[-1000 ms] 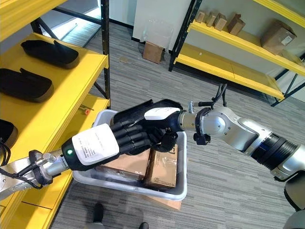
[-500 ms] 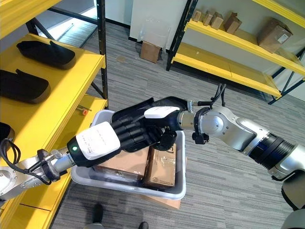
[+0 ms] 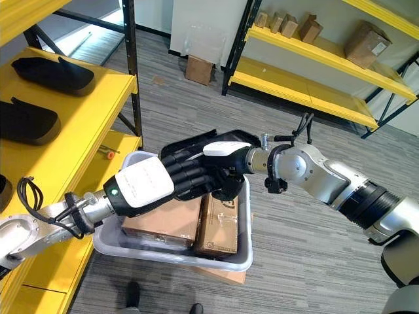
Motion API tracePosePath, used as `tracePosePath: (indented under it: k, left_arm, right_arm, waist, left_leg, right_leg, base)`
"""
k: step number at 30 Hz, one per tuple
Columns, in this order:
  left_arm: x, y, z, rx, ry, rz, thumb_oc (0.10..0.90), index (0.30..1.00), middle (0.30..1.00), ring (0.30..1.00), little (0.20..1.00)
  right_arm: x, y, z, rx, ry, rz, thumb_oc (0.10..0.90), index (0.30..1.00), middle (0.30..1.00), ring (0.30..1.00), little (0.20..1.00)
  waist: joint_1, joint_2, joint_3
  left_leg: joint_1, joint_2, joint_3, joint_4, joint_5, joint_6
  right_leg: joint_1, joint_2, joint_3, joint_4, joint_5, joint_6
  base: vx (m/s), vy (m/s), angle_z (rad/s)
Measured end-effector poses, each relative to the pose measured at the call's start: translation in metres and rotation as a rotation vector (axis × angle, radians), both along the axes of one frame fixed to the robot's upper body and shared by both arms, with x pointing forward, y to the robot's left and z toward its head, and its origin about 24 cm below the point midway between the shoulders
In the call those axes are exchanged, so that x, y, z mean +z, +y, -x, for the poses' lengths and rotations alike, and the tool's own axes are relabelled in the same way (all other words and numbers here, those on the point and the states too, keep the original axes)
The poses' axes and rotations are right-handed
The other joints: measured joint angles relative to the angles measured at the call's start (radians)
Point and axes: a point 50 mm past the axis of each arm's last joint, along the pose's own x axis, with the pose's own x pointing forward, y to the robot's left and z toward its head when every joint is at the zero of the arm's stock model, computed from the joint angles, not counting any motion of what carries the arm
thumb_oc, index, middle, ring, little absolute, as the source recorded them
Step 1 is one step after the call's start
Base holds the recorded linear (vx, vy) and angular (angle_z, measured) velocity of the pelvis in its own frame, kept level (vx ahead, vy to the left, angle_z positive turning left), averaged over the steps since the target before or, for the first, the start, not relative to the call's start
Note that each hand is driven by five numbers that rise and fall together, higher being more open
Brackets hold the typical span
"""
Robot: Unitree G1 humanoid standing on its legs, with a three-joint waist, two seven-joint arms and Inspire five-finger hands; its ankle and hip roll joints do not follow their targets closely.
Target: Move parts from the plastic box to the shelf.
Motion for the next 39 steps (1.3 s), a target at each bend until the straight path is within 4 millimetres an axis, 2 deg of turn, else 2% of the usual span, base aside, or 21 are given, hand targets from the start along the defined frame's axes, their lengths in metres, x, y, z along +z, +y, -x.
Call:
tracePosePath:
  k: [5,10,24,25,27,28,34,39]
  left_arm:
    - [0.015,-0.009,-0.004,-0.051,-0.071,0.006,0.400,0.300,0.300,0.300,0.300]
    - [0.013,-0.008,-0.005,-0.047,-0.083,-0.030,0.400,0.300,0.300,0.300,0.300]
    - [0.009,-0.008,-0.005,-0.049,-0.090,-0.058,0.400,0.300,0.300,0.300,0.300]
    - [0.009,-0.008,-0.005,-0.050,-0.090,-0.058,0.400,0.300,0.300,0.300,0.300]
    - [0.009,-0.008,-0.005,-0.049,-0.090,-0.058,0.400,0.300,0.300,0.300,0.300]
    - [0.009,-0.008,-0.005,-0.048,-0.090,-0.057,0.400,0.300,0.300,0.300,0.300]
    - [0.002,-0.001,-0.007,-0.010,-0.065,-0.055,0.400,0.300,0.300,0.300,0.300]
    - [-0.013,0.013,0.000,0.046,-0.001,-0.048,0.400,0.300,0.300,0.300,0.300]
  right_arm:
    - [-0.002,0.009,0.000,0.028,0.008,-0.019,0.400,0.300,0.300,0.300,0.300]
    - [-0.004,0.015,0.001,0.051,0.015,-0.025,0.400,0.300,0.300,0.300,0.300]
    - [-0.005,0.022,0.002,0.078,0.017,-0.036,0.400,0.300,0.300,0.300,0.300]
    - [-0.005,0.022,0.002,0.078,0.017,-0.036,0.429,0.341,0.341,0.341,0.341]
    - [-0.005,0.022,0.002,0.078,0.017,-0.037,0.810,0.874,0.874,0.874,0.874]
    - [-0.005,0.022,0.002,0.078,0.016,-0.037,0.900,1.000,1.000,1.000,1.000]
    - [0.009,0.028,0.005,0.111,-0.048,-0.096,0.900,1.000,1.000,1.000,1.000]
    - [0.039,0.021,0.017,0.125,-0.181,-0.256,0.900,1.000,1.000,1.000,1.000]
  waist:
    - [-0.007,0.000,0.000]
    - [-0.019,-0.002,-0.001]
    - [-0.020,-0.004,-0.002]
    - [-0.020,-0.004,-0.002]
    - [-0.020,-0.004,-0.002]
    - [-0.020,-0.004,-0.002]
    - [-0.025,-0.003,-0.001]
    - [-0.028,0.001,-0.001]
  left_leg:
    - [0.007,0.001,0.005,0.000,0.000,0.000]
    - [0.012,0.001,0.005,0.000,-0.001,0.001]
    - [0.016,0.001,0.009,0.000,-0.001,0.001]
    - [0.016,0.001,0.009,0.000,-0.001,0.001]
    - [0.017,0.001,0.009,0.000,-0.001,0.001]
    - [0.018,0.001,0.009,0.000,-0.001,0.001]
    - [0.023,0.001,0.013,0.000,-0.001,0.001]
    - [0.026,-0.001,0.016,0.000,-0.004,0.003]
  right_leg:
    - [0.005,0.000,0.006,0.000,0.001,-0.001]
    - [0.009,0.000,0.007,0.000,0.001,-0.001]
    - [0.011,0.000,0.011,0.000,0.002,-0.002]
    - [0.011,0.000,0.011,0.000,0.002,-0.002]
    - [0.011,0.000,0.012,0.000,0.002,-0.002]
    - [0.012,0.000,0.012,0.000,0.002,-0.002]
    - [0.015,-0.001,0.015,0.000,0.002,-0.002]
    - [0.015,-0.003,0.017,0.000,0.002,-0.002]
  base:
    - [0.01,0.001,-0.02]
    - [0.00,0.000,0.00]
    - [0.00,0.000,0.00]
    - [0.00,0.000,0.00]
    - [0.00,0.000,0.00]
    - [0.00,0.000,0.00]
    - [0.00,0.000,0.00]
    - [0.00,0.001,-0.01]
